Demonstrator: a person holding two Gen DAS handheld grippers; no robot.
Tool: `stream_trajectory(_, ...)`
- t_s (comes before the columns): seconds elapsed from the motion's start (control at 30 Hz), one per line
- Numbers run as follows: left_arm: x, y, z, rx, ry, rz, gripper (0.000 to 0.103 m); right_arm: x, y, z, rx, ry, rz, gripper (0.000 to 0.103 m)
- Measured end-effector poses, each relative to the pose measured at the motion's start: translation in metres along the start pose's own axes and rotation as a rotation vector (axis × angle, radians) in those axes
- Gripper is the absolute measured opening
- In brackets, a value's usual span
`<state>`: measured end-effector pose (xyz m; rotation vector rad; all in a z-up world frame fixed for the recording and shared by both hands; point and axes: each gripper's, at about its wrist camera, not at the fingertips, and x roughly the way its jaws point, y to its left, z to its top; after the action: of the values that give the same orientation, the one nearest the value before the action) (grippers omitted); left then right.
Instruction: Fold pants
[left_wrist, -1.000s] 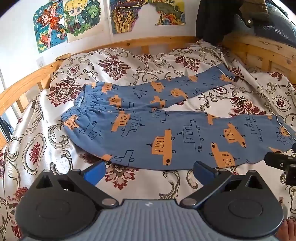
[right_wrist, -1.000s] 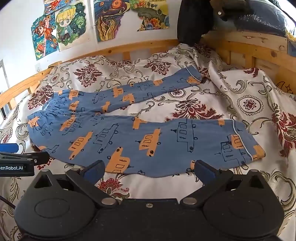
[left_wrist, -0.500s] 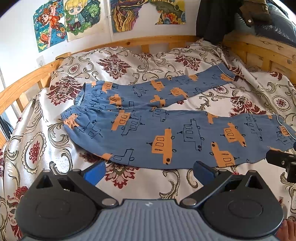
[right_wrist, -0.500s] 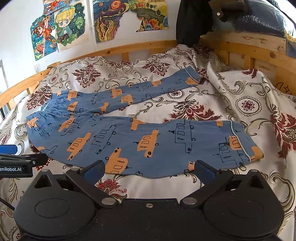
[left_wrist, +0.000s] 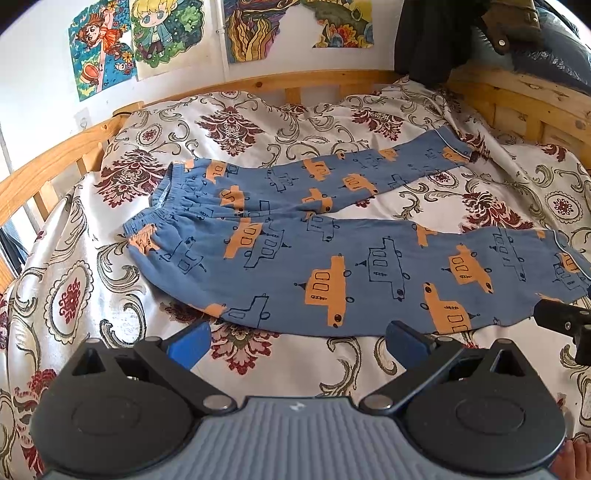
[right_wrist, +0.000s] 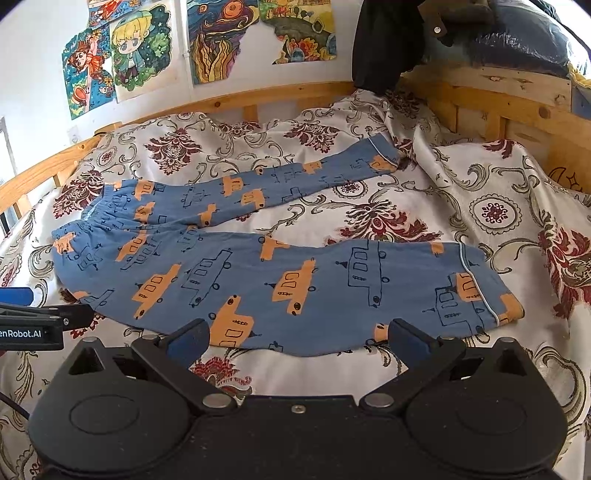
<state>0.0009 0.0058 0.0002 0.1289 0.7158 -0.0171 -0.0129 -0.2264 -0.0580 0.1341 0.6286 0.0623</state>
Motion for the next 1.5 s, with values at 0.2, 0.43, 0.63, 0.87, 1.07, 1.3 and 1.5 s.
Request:
stream_trajectory(0.2, 0.003, 0.000, 0.001, -0.001, 0.016, 0.003, 0.103, 0.001, 0.001, 0.000, 0.012, 0.010, -0.013, 0.102)
stream_trajectory(0.43, 0.007, 0.002, 0.000, -0.014, 0.031, -0.003, 0.103, 0.003, 0.001, 0.003, 0.002, 0.012, -0.012, 0.102)
stream_trajectory(0.63, 0.016, 0.003, 0.000, -0.031, 0.068, -0.004, 0.103, 0.008, 0.001, 0.004, 0.000, 0.013, -0.003, 0.102)
stream_trajectory(0.87, 0.022, 0.013, 0.008, -0.105, 0.094, -0.055, 0.103, 0.018, 0.003, 0.017, -0.068, 0.016, 0.014, 0.102)
stream_trajectory(1.07, 0.032, 0.038, 0.038, -0.200, 0.042, -0.035, 0.103, 0.033, 0.003, 0.067, -0.178, -0.007, 0.062, 0.102)
stream_trajectory(1.3, 0.056, 0.053, 0.101, -0.178, -0.056, -0.013, 0.103, 0.077, -0.003, 0.143, -0.254, 0.062, 0.127, 0.102)
stream_trajectory(1.5, 0.113, 0.055, 0.175, -0.050, -0.129, -0.041, 0.103, 0.133, -0.003, 0.218, -0.392, 0.121, 0.166, 0.102)
